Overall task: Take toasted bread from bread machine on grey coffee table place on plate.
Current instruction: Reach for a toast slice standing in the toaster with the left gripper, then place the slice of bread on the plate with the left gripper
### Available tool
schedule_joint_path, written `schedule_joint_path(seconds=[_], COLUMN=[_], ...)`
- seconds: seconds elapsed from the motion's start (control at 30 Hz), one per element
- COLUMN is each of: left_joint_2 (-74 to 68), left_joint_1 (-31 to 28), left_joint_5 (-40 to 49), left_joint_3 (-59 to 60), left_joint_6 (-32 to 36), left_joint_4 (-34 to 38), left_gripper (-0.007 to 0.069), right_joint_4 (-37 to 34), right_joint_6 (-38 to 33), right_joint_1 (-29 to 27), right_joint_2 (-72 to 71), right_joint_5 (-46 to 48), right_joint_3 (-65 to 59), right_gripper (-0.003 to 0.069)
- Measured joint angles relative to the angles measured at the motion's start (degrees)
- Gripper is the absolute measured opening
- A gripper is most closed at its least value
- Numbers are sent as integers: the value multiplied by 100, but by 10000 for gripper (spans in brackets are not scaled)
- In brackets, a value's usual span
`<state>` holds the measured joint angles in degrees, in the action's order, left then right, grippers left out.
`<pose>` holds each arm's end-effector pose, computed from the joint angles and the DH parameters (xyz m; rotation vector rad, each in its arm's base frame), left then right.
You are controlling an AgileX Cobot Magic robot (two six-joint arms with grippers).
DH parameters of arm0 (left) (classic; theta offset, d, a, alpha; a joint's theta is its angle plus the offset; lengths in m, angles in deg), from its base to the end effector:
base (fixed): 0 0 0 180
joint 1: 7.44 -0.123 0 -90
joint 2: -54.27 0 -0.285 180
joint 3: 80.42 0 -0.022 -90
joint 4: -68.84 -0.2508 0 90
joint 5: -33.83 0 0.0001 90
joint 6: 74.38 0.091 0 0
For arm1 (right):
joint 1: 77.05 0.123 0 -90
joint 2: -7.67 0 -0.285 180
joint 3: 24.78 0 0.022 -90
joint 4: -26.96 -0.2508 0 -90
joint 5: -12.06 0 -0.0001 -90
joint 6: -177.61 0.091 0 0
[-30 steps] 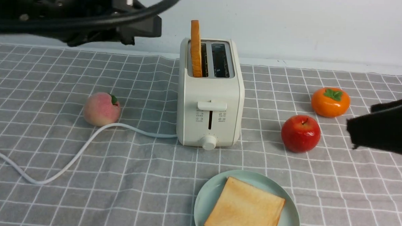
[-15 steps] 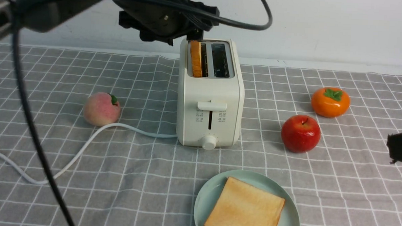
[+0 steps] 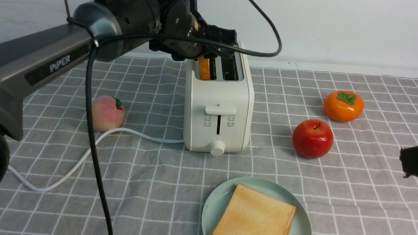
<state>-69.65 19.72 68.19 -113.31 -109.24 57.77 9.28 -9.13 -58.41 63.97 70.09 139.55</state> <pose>0.4354 -0.2123 0.3252 -0.0341 2.2043 -0.4044 0.1271 0.0676 0.4036 -0.4518 2.2210 0.4934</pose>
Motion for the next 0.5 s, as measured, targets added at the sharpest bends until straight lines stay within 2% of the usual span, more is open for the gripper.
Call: schedule_joint_path(seconds=[0.03, 0.07, 0.1, 0.27, 0.4, 0.5], left_joint_2=[50, 67, 196, 978, 1927, 2679], left_joint_1=[0, 0, 0, 0, 0, 0], left_joint_5=[94, 129, 256, 552, 926, 1400], left_joint_3=[-28, -29, -29, -36, -64, 120], left_joint_6=[-5, -5, -5, 0, 134, 1013], left_joint_4=[-66, -89, -193, -482, -363, 376], left_gripper=[144, 119, 59, 58, 58, 58], right_joint_4=[0, 0, 0, 0, 0, 0], right_joint_6=[0, 0, 0, 0, 0, 0], right_joint_1=[0, 0, 0, 0, 0, 0], right_joint_2=[0, 0, 0, 0, 0, 0], right_joint_5=[0, 0, 0, 0, 0, 0], right_joint_3=[0, 0, 0, 0, 0, 0], right_gripper=[428, 427, 418, 377, 330, 294])
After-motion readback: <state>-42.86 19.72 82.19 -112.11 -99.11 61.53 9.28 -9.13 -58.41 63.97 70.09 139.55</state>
